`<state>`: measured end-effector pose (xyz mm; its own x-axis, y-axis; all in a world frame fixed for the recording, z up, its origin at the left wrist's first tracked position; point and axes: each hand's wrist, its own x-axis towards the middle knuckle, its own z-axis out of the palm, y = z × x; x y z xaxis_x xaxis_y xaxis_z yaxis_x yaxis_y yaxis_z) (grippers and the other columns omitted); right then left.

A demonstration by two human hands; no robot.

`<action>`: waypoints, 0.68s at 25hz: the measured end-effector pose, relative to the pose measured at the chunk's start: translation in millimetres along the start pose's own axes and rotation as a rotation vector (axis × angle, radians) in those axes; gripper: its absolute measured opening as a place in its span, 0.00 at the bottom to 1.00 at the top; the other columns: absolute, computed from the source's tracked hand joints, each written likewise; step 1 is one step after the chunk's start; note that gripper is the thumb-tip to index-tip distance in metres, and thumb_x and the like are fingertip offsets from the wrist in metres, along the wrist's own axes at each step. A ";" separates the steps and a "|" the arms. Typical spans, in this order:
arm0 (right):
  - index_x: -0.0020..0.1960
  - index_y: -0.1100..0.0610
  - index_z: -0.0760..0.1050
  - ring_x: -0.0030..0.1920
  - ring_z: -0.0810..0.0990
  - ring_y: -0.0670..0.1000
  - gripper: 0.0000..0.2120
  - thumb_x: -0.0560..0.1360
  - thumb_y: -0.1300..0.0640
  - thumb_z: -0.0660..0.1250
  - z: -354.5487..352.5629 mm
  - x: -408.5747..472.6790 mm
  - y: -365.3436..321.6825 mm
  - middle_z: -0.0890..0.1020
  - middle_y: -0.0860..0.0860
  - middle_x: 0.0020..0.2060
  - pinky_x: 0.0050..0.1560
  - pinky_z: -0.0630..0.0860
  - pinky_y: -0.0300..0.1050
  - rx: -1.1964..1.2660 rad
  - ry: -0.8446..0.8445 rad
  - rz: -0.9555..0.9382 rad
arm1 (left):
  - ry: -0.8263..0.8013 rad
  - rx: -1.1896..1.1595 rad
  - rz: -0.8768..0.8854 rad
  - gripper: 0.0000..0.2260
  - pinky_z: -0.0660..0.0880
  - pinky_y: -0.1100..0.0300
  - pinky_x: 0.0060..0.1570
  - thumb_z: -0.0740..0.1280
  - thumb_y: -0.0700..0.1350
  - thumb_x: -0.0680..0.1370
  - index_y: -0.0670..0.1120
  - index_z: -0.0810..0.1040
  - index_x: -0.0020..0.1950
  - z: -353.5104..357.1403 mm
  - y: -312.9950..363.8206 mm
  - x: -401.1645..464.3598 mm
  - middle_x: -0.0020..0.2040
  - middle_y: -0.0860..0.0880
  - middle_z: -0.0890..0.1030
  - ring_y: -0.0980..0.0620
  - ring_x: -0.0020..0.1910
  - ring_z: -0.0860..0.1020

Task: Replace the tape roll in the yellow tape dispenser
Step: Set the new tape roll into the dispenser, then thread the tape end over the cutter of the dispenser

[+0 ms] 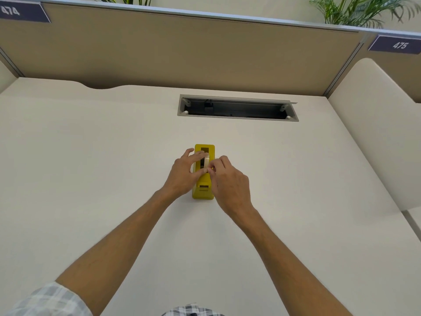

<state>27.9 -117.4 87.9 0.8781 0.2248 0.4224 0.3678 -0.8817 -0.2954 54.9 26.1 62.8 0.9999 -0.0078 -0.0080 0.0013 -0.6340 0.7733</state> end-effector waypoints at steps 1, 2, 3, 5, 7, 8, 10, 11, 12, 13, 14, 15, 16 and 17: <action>0.48 0.57 0.77 0.27 0.71 0.49 0.03 0.78 0.58 0.67 -0.3 5.1 1.8 0.78 0.51 0.41 0.24 0.57 0.37 -0.006 -0.004 -0.010 | 0.005 -0.021 0.003 0.20 0.66 0.43 0.69 0.68 0.47 0.76 0.54 0.73 0.68 -0.7 -0.3 0.1 0.73 0.50 0.70 0.46 0.72 0.65; 0.48 0.58 0.77 0.27 0.72 0.50 0.04 0.79 0.58 0.65 -1.2 10.4 3.5 0.78 0.51 0.42 0.24 0.57 0.37 -0.011 -0.020 -0.019 | 0.007 -0.040 0.006 0.19 0.68 0.43 0.68 0.69 0.46 0.76 0.53 0.74 0.67 -1.5 -0.7 0.6 0.71 0.50 0.71 0.46 0.71 0.67; 0.50 0.58 0.77 0.28 0.73 0.50 0.05 0.80 0.57 0.63 -1.7 16.5 5.5 0.78 0.51 0.43 0.24 0.59 0.38 -0.019 -0.048 -0.024 | 0.009 -0.056 0.009 0.19 0.69 0.44 0.67 0.70 0.44 0.75 0.53 0.76 0.66 -2.6 -1.0 1.6 0.70 0.49 0.73 0.47 0.70 0.68; 0.52 0.58 0.76 0.32 0.76 0.51 0.08 0.82 0.55 0.60 -4.0 29.4 9.1 0.77 0.51 0.46 0.27 0.67 0.41 -0.038 -0.118 -0.028 | 0.010 -0.082 0.027 0.17 0.69 0.44 0.67 0.71 0.44 0.75 0.53 0.78 0.63 -3.7 -1.1 4.4 0.67 0.51 0.76 0.49 0.70 0.68; 0.55 0.58 0.75 0.36 0.78 0.53 0.08 0.82 0.55 0.59 -5.7 39.9 12.8 0.76 0.51 0.48 0.30 0.72 0.44 -0.067 -0.166 -0.039 | -0.011 -0.105 0.024 0.15 0.69 0.45 0.67 0.71 0.45 0.74 0.54 0.79 0.61 -3.8 -0.6 6.1 0.66 0.52 0.76 0.50 0.70 0.68; 0.56 0.57 0.75 0.37 0.78 0.53 0.08 0.81 0.55 0.60 -6.3 43.6 13.9 0.76 0.51 0.49 0.32 0.74 0.45 -0.081 -0.182 -0.049 | -0.023 -0.110 0.017 0.15 0.69 0.44 0.67 0.71 0.46 0.74 0.54 0.79 0.61 -3.6 -0.2 6.3 0.67 0.52 0.75 0.49 0.70 0.69; 0.57 0.57 0.75 0.38 0.79 0.52 0.08 0.81 0.55 0.60 -6.0 51.4 14.5 0.77 0.51 0.50 0.35 0.78 0.45 -0.089 -0.213 -0.073 | -0.020 -0.091 -0.005 0.16 0.69 0.44 0.67 0.71 0.47 0.74 0.54 0.78 0.62 -3.4 -0.1 8.1 0.69 0.51 0.73 0.47 0.70 0.69; 0.57 0.57 0.75 0.39 0.79 0.52 0.09 0.81 0.55 0.60 -3.9 57.0 13.8 0.77 0.51 0.51 0.36 0.78 0.45 -0.084 -0.229 -0.088 | -0.006 -0.071 -0.026 0.16 0.68 0.45 0.67 0.71 0.48 0.75 0.55 0.78 0.62 -3.9 -1.0 9.9 0.71 0.50 0.71 0.45 0.70 0.68; 0.58 0.57 0.75 0.40 0.79 0.51 0.09 0.81 0.55 0.61 -4.7 60.0 14.2 0.77 0.52 0.52 0.37 0.77 0.43 -0.078 -0.235 -0.094 | 0.000 -0.044 -0.040 0.16 0.68 0.47 0.67 0.70 0.49 0.75 0.55 0.77 0.63 -3.9 1.2 10.0 0.73 0.49 0.69 0.44 0.70 0.67; 0.58 0.57 0.75 0.40 0.79 0.51 0.09 0.81 0.55 0.61 -5.0 63.3 14.8 0.77 0.52 0.52 0.38 0.76 0.42 -0.075 -0.242 -0.099 | 0.003 -0.017 -0.056 0.16 0.67 0.47 0.66 0.70 0.49 0.76 0.55 0.77 0.63 -3.9 2.9 10.1 0.74 0.48 0.67 0.43 0.71 0.66; 0.59 0.57 0.75 0.41 0.79 0.51 0.09 0.81 0.55 0.61 -4.9 66.7 15.8 0.78 0.52 0.53 0.38 0.76 0.42 -0.078 -0.248 -0.102 | 0.006 0.009 -0.069 0.16 0.66 0.48 0.66 0.69 0.50 0.76 0.55 0.76 0.64 -3.8 4.9 10.4 0.75 0.48 0.65 0.43 0.71 0.65; 0.59 0.57 0.75 0.41 0.79 0.51 0.10 0.81 0.55 0.61 -4.3 69.6 17.1 0.78 0.52 0.53 0.39 0.76 0.42 -0.084 -0.254 -0.103 | 0.011 0.026 -0.074 0.16 0.66 0.48 0.66 0.69 0.51 0.76 0.54 0.76 0.64 -3.4 5.9 11.1 0.75 0.48 0.64 0.43 0.71 0.65; 0.59 0.57 0.75 0.41 0.79 0.51 0.09 0.81 0.55 0.61 -3.1 71.6 18.3 0.78 0.52 0.53 0.39 0.76 0.42 -0.089 -0.259 -0.100 | 0.015 0.032 -0.071 0.16 0.67 0.47 0.66 0.69 0.51 0.76 0.54 0.77 0.63 -2.9 6.3 11.8 0.75 0.48 0.65 0.42 0.71 0.65; 0.59 0.57 0.75 0.41 0.79 0.51 0.09 0.81 0.55 0.61 -1.3 73.6 19.5 0.78 0.52 0.53 0.40 0.76 0.42 -0.091 -0.265 -0.097 | 0.016 0.033 -0.067 0.15 0.67 0.47 0.66 0.69 0.51 0.76 0.54 0.77 0.63 -2.4 5.9 12.8 0.75 0.48 0.65 0.42 0.70 0.66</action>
<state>99.3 -118.6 114.3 0.8939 0.3996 0.2033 0.4354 -0.8818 -0.1813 67.8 24.2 68.8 0.9976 0.0480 -0.0489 0.0684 -0.6582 0.7497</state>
